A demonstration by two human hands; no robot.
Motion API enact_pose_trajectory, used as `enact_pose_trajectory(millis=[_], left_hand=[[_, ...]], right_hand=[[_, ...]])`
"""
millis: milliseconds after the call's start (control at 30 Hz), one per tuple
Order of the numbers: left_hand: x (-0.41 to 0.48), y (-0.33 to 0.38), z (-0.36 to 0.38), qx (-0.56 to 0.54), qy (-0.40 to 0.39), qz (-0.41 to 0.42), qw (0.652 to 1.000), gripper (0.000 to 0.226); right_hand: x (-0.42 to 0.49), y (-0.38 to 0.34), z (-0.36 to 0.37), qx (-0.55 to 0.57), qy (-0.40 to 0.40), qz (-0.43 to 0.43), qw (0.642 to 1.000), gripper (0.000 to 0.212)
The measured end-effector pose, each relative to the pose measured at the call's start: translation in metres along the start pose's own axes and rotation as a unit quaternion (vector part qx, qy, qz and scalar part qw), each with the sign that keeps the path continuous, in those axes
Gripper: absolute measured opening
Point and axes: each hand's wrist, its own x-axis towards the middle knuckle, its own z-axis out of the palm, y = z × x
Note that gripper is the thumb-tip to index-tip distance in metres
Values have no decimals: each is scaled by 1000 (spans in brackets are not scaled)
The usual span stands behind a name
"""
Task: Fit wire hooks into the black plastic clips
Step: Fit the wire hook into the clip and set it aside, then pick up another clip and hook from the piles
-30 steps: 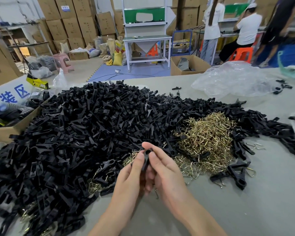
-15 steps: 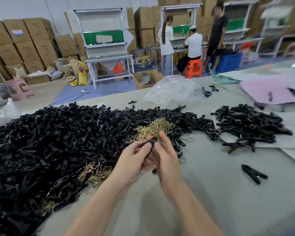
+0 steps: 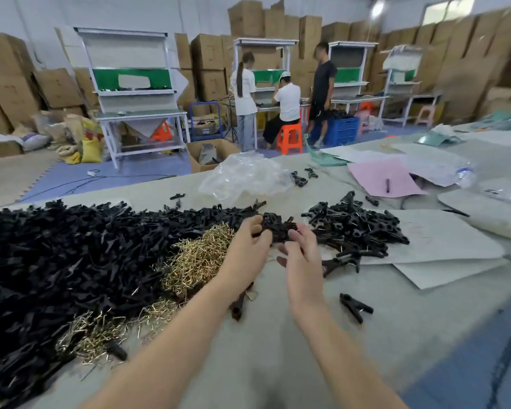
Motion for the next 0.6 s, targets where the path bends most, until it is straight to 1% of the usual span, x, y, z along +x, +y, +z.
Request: enact_pose_trajectory(millis=[100,167,200,233,267,300,333,367,433,500,533,567,600], left_hand=[[-45,-60,-49,101,56,47,992,37],[-78,-94,-89,206,111,67,970,34],[-94,-109,-110,287,143,68,945,33],[-110,-120,-129,372,167,61,911,37],[-124,-130,-147,441,178,40,879,47],[-136,-137,-164,488,180,4,854,62],[-145,-143,-180,513,186,-31,838,77],[-152,-148,-193,518,196,-63,830,90],[-158,-158,-213,511,205,-126,825,102],[-155,-162,-223,517,196,-175,815,101],[-152,-161,-227,520,192,-183,812,98],[-147,-160,-229,525,188,-180,811,93],[-142,-160,-232,531,190,-166,809,88]], right_hand=[[-29,23,33,-68,-73,-27,995,43],[-51,41,59,-124,-139,-60,981,44],[-62,50,73,-152,-174,-82,969,44],[-73,57,86,-182,-211,-108,954,45],[-83,65,99,-215,-245,-133,936,45],[-92,72,112,-248,-276,-157,915,47],[-101,80,125,-283,-300,-182,892,48],[-109,88,137,-324,-319,-209,866,50],[-120,101,159,-407,-340,-244,812,53],[-126,114,177,-466,-354,-248,772,54],[-127,119,183,-487,-359,-248,757,54],[-127,124,189,-501,-359,-251,747,52],[-125,127,193,-506,-356,-256,743,51]])
